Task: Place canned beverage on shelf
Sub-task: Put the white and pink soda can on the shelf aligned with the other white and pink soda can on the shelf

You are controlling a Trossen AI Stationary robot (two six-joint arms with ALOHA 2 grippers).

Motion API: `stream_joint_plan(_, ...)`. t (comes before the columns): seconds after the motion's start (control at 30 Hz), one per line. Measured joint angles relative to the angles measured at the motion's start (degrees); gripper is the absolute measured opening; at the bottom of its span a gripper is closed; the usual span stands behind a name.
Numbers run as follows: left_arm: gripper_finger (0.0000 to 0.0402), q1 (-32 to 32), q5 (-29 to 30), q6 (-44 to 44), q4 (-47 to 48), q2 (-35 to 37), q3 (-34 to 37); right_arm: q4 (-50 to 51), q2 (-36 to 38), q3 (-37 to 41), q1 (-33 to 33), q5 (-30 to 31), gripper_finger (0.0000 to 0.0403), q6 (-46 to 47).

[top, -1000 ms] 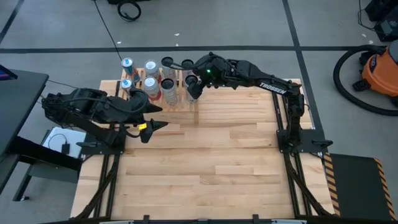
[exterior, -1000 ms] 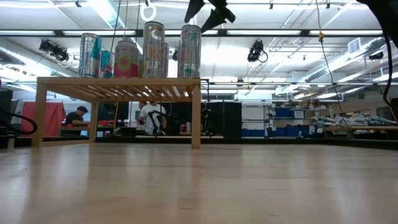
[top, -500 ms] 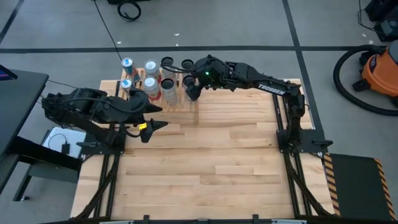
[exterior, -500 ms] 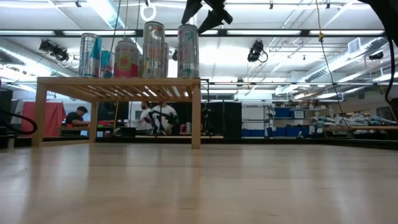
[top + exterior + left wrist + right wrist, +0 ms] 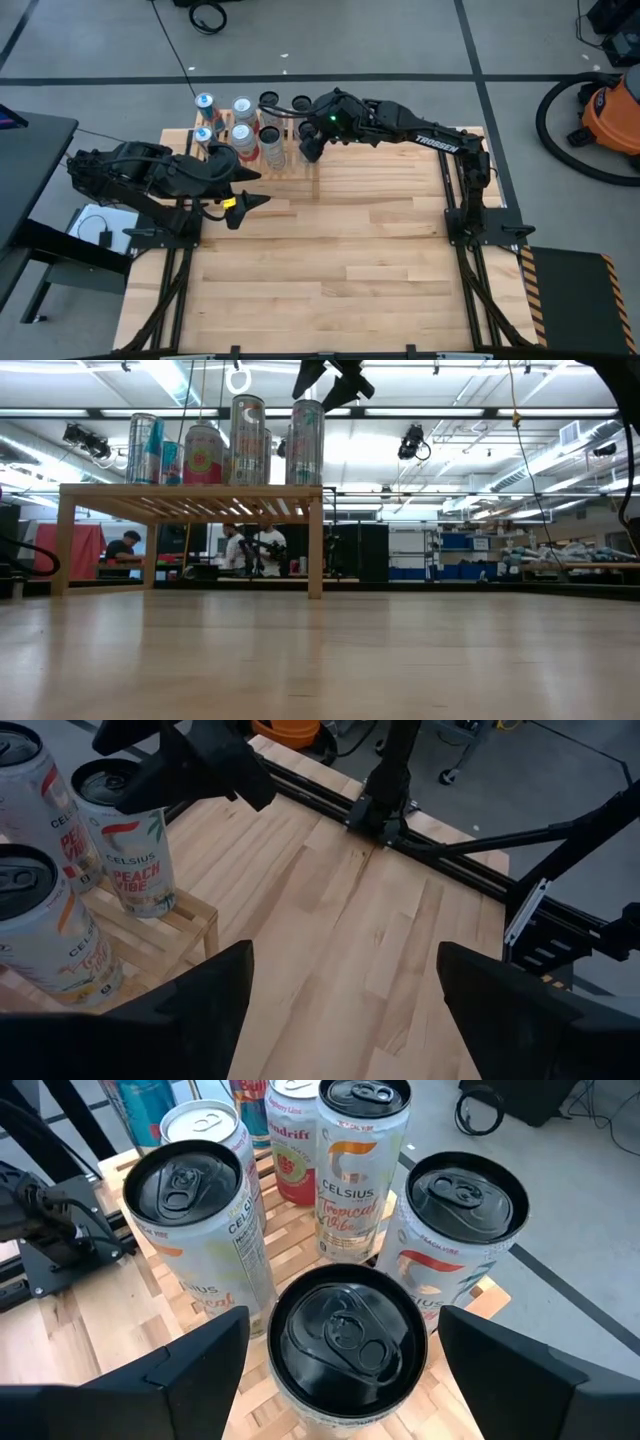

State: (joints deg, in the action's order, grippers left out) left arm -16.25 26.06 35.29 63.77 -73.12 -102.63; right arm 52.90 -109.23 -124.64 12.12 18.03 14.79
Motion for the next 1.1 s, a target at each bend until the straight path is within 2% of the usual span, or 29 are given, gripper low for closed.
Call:
stream_joint_plan(0.43, 0.0316, 0.0, 0.0, -0.07, -0.02, 0.02, 0.0, 1.34, -0.2, -0.09, 0.11, 0.16, 0.0335, 0.44)
stream_joint_plan(1.1, 0.0316, 0.0, 0.0, -0.22, -0.02, 0.01, 0.0, 1.16, -0.33, 1.33, 1.99, -4.6, 0.0335, 0.7)
